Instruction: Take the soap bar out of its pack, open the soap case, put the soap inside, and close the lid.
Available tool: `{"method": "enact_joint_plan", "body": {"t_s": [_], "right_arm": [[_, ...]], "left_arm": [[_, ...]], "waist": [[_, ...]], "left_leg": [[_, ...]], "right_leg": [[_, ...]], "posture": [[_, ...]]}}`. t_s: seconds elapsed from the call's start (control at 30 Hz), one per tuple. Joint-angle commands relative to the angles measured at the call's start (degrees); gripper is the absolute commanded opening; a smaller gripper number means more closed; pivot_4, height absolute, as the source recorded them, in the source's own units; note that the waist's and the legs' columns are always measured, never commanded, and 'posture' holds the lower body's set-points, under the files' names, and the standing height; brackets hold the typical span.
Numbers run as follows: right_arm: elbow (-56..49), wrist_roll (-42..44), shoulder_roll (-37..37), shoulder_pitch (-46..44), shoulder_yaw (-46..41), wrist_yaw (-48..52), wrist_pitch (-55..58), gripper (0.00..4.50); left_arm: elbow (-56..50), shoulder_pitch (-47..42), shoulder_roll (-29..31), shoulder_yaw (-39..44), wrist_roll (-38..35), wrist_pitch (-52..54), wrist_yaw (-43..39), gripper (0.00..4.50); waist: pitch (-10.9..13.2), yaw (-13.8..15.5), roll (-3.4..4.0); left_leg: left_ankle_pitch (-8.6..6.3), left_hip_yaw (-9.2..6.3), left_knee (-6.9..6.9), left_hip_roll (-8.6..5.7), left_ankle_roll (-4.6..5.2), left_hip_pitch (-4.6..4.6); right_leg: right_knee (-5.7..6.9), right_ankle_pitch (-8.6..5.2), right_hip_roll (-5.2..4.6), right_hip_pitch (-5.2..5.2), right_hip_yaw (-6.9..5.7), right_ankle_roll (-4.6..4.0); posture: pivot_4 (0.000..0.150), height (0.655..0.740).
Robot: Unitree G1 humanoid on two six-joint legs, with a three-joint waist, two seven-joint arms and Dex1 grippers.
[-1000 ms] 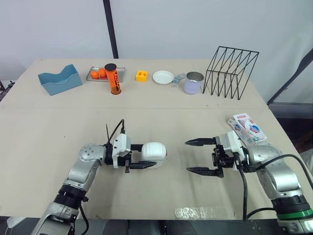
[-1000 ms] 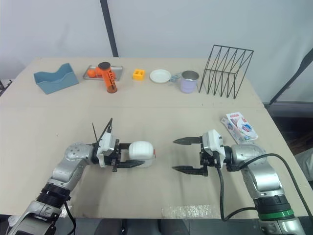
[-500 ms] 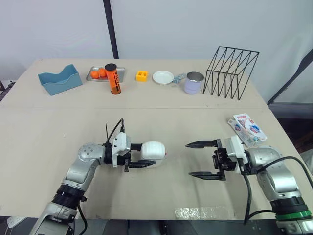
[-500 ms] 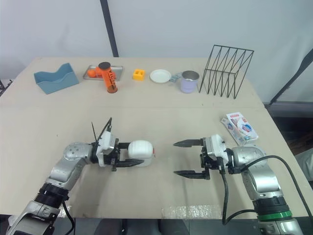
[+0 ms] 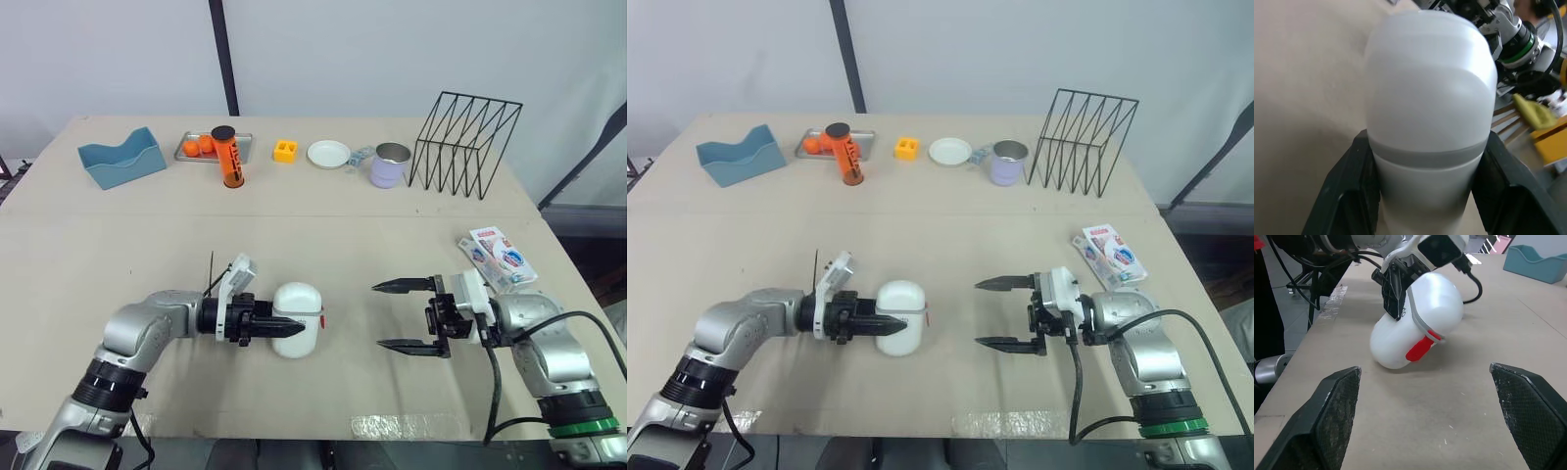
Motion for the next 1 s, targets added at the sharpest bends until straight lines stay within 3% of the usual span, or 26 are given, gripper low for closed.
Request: {"method": "enact_joint_plan", "body": {"t_s": [0.03,0.27,0.47,0.87,0.93,1.0], "right_arm": [[-0.37,0.40,0.20,-1.24,-0.87,0.00,-0.63,4.35],[-0.48,0.10,1.04,-2.47,-0.19,-0.70,-0.27,4.35],[-1.28,0.92,1.54,-3.10,-0.06,-1.44,1.86,4.35],[-2.49,0.44,1.34,-2.89,0.23,-1.62,4.20,4.35],[-2.59,0.31,1.25,-2.75,0.21,-1.59,4.24,4.50],[-2.63,0.18,1.14,-2.64,0.16,-1.60,4.27,4.50]], "left_arm": [[-2.05,-2.74,-0.13,2.74,-4.57,9.32,3.91,1.92],[3.61,-7.73,-4.02,6.47,-6.62,22.14,12.60,1.92],[7.76,-10.12,-7.42,9.69,-6.33,26.79,17.52,1.92],[9.58,-9.77,-4.36,3.96,-2.71,24.33,16.11,1.92],[9.63,-9.61,-4.00,3.23,-1.95,22.80,15.99,2.99],[9.87,-9.65,-3.88,2.97,-1.68,22.32,15.80,3.63]], "waist": [[0.01,0.03,0.00],[0.01,0.07,0.00],[0.01,0.06,0.00],[0.00,0.06,0.00],[0.00,0.05,0.00],[0.00,0.06,0.00]], "left_leg": [[0.00,0.00,0.00,0.00,0.00,0.00],[0.02,-0.01,0.00,-0.02,-0.03,0.00],[0.06,-0.02,0.00,-0.02,-0.10,0.00],[0.08,-0.02,-0.03,-0.02,-0.14,0.02],[0.08,-0.02,-0.03,-0.02,-0.14,0.02],[0.08,-0.01,-0.03,-0.02,-0.14,0.03]], "right_leg": [[0.00,0.00,0.00,0.00,0.00,0.00],[0.00,0.00,-0.01,0.00,-0.01,0.00],[0.00,0.02,-0.02,0.01,-0.01,-0.03],[0.00,0.03,-0.02,0.02,-0.02,-0.05],[0.00,0.03,-0.02,0.02,-0.02,-0.05],[0.00,0.03,-0.02,0.02,0.00,-0.05]], "posture": [[0.150,0.7400],[0.150,0.7400],[0.150,0.7400],[0.150,0.7400],[0.150,0.7400],[0.150,0.7400]]}}
